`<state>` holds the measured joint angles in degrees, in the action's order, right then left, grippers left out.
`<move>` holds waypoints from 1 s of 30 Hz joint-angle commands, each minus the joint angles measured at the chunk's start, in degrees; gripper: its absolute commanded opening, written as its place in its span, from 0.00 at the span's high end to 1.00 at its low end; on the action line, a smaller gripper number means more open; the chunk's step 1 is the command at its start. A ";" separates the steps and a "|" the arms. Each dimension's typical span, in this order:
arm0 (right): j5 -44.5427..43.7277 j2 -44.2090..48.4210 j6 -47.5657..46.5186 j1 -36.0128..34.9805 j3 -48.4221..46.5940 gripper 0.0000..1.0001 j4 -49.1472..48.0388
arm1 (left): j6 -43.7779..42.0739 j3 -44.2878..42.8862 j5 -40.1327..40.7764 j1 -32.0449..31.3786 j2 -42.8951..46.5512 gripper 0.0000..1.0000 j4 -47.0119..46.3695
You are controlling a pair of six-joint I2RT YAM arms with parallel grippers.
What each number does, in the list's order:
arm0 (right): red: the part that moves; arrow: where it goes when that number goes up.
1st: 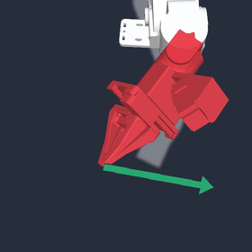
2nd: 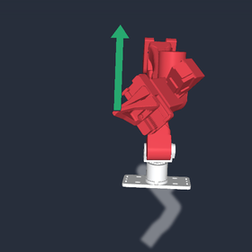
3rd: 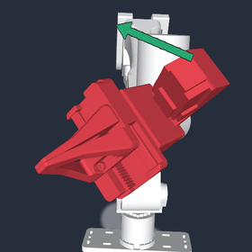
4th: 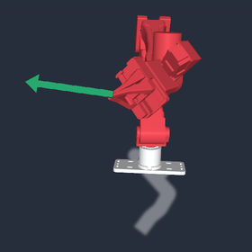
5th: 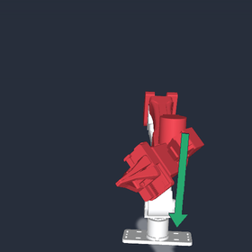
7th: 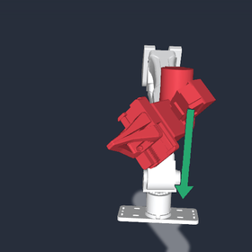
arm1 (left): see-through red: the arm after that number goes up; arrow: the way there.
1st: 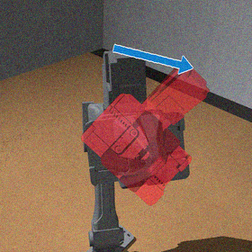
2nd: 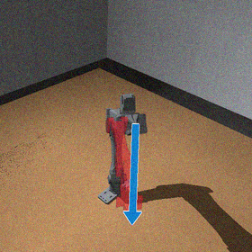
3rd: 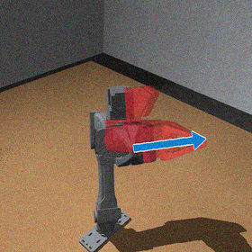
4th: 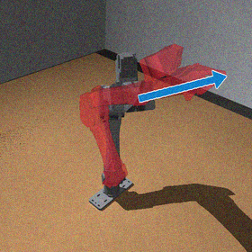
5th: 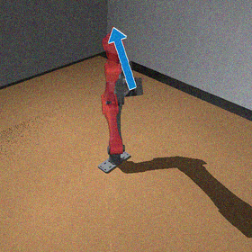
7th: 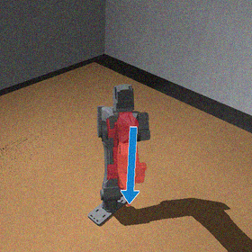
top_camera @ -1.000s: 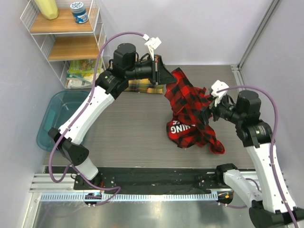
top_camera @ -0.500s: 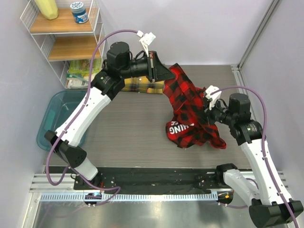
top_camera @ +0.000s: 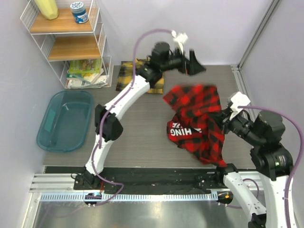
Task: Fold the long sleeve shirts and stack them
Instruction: Flatten the shirt out
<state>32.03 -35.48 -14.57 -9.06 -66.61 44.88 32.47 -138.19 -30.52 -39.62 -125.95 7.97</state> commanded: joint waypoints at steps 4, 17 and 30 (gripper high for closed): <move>-31.38 4.98 6.48 -0.34 -3.36 0.99 2.05 | -12.32 22.06 0.46 2.53 1.40 0.00 2.58; -44.69 7.62 6.75 -0.34 1.84 0.99 -3.13 | -30.26 4.79 17.83 -6.87 -17.65 0.02 28.13; -43.99 4.29 3.33 -0.34 3.76 0.99 -9.89 | -45.74 5.69 35.45 -9.79 -22.34 0.83 48.88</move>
<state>-11.53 -28.97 -8.49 -9.17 -63.83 43.53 -7.77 -136.92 -0.71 -52.97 -149.21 41.58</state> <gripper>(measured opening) 0.026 0.474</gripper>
